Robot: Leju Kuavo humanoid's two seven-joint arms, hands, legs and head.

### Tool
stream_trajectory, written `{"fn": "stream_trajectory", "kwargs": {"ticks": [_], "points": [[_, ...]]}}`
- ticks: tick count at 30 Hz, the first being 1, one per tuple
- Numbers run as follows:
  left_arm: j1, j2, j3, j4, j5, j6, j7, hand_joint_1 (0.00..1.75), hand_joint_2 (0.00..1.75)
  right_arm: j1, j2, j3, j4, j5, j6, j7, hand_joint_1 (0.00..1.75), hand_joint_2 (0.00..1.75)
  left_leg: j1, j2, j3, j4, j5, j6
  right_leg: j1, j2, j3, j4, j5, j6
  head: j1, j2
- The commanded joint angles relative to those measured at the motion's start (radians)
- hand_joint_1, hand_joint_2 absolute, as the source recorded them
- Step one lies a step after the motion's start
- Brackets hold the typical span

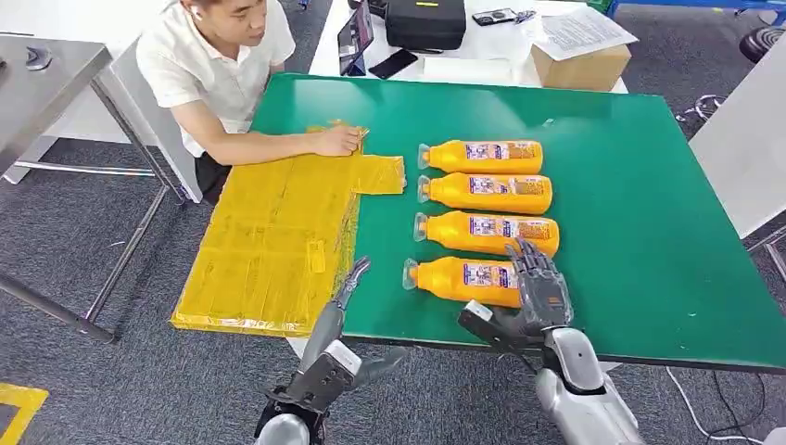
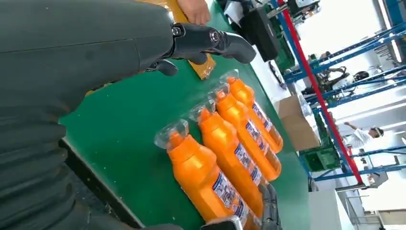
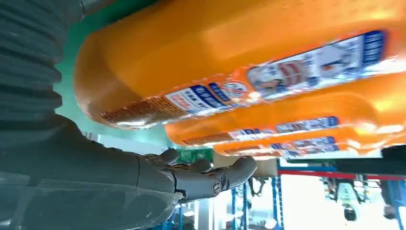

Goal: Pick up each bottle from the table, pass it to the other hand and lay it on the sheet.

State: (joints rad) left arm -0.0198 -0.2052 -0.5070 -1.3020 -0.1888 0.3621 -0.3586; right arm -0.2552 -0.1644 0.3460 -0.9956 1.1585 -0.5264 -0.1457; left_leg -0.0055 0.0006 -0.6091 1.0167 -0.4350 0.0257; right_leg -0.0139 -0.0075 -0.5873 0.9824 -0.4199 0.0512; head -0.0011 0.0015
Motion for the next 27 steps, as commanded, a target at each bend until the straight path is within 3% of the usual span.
{"fn": "stream_trajectory", "kwargs": {"ticks": [1, 4, 5, 6, 7, 9, 12, 27], "points": [[-0.02, 0.019, -0.007, 0.021, -0.001, -0.009, 0.011, 0.0, 1.75, -0.024, -0.006, 0.06, -0.005, -0.056, 0.058, 0.01, 0.0, 1.75, 0.0, 0.001, 0.002, -0.001, -0.001, -0.001, 0.0, 0.001, 0.002, -0.001, -0.001, -0.001, 0.0, 0.0], [-0.018, 0.019, -0.009, 0.022, 0.001, -0.014, 0.012, 0.0, 1.75, -0.033, -0.014, 0.054, 0.058, -0.093, 0.12, 0.014, 0.0, 1.75, 0.0, 0.001, 0.005, -0.001, -0.001, -0.002, 0.0, 0.001, 0.004, -0.001, -0.001, -0.002, 0.0, 0.0], [-0.02, 0.019, -0.009, 0.025, 0.003, -0.016, 0.013, 0.0, 1.75, -0.05, -0.029, 0.069, 0.102, -0.1, 0.192, 0.035, 0.07, 1.75, 0.0, 0.0, 0.003, -0.001, -0.001, -0.001, 0.0, 0.0, 0.003, -0.001, -0.001, -0.001, 0.0, 0.0], [-0.022, 0.018, -0.008, 0.029, 0.005, -0.017, 0.014, 0.0, 1.75, -0.061, -0.034, 0.065, 0.138, -0.12, 0.231, 0.047, 1.26, 1.75, 0.001, 0.0, 0.006, -0.001, -0.002, -0.002, 0.001, 0.001, 0.006, -0.002, -0.001, -0.002, 0.0, 0.0], [-0.024, 0.017, -0.008, 0.033, 0.008, -0.017, 0.015, 0.0, 1.75, -0.081, -0.043, 0.073, 0.186, -0.129, 0.259, 0.049, 1.75, 1.75, 0.0, 0.0, 0.004, -0.001, -0.001, -0.001, 0.0, 0.001, 0.004, -0.002, -0.001, -0.001, 0.0, 0.0], [-0.039, 0.017, -0.014, 0.046, 0.022, -0.021, 0.01, 0.0, 1.75, -0.14, -0.058, 0.077, 0.301, -0.154, 0.336, 0.066, 1.75, 1.75, 0.0, 0.001, 0.005, -0.001, -0.001, -0.002, 0.0, 0.001, 0.005, -0.002, -0.001, -0.002, 0.0, 0.0], [-0.052, 0.015, -0.018, 0.059, 0.029, -0.023, 0.007, 0.0, 1.75, -0.181, -0.065, 0.075, 0.38, -0.164, 0.345, 0.051, 1.75, 1.75, 0.0, -0.001, 0.006, -0.001, 0.0, -0.001, 0.0, 0.0, 0.006, -0.002, 0.0, -0.002, 0.0, 0.0], [-0.052, 0.02, -0.02, 0.045, 0.035, -0.014, 0.005, 0.0, 1.75, -0.186, -0.06, 0.11, 0.406, -0.094, 0.317, 0.143, 1.75, 1.75, 0.001, -0.006, 0.019, -0.002, 0.0, 0.0, 0.001, -0.004, 0.011, -0.005, -0.001, -0.001, 0.0, 0.0]]}}
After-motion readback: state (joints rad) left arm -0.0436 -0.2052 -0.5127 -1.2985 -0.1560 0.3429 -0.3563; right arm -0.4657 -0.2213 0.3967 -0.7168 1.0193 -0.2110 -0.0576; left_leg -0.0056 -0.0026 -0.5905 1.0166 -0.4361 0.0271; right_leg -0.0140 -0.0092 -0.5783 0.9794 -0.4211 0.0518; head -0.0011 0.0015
